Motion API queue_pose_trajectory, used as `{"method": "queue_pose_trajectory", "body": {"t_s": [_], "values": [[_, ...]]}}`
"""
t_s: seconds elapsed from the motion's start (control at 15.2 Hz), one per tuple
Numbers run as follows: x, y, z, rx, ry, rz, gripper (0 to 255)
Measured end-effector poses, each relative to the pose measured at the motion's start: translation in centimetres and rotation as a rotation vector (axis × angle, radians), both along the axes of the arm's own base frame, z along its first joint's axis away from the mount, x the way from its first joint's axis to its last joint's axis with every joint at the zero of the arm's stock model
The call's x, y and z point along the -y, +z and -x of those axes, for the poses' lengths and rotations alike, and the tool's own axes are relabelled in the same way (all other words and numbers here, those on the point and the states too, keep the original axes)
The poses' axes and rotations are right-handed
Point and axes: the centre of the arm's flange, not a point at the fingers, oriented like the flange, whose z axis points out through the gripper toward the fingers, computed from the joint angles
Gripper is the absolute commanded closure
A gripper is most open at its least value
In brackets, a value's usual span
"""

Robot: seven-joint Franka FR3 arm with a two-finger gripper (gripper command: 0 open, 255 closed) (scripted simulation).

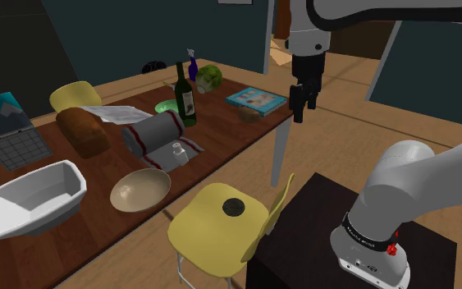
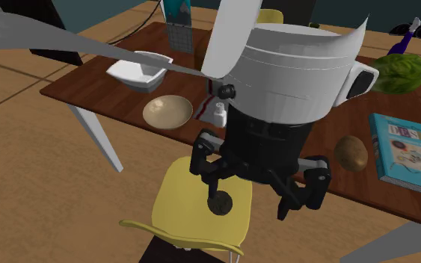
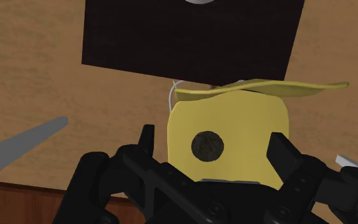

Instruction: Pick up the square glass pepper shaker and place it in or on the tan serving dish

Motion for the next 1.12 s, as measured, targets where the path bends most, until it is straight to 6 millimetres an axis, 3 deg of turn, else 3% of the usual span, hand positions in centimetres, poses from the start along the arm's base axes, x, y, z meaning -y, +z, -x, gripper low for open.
{"method": "queue_pose_trajectory", "body": {"t_s": [0.26, 1.12], "values": [[-1.3, -1.5, -1.6, 0.015, 0.001, 0.002, 0], [-8.1, -10.0, -13.2, 0.118, 0.004, 0.011, 0]]}}
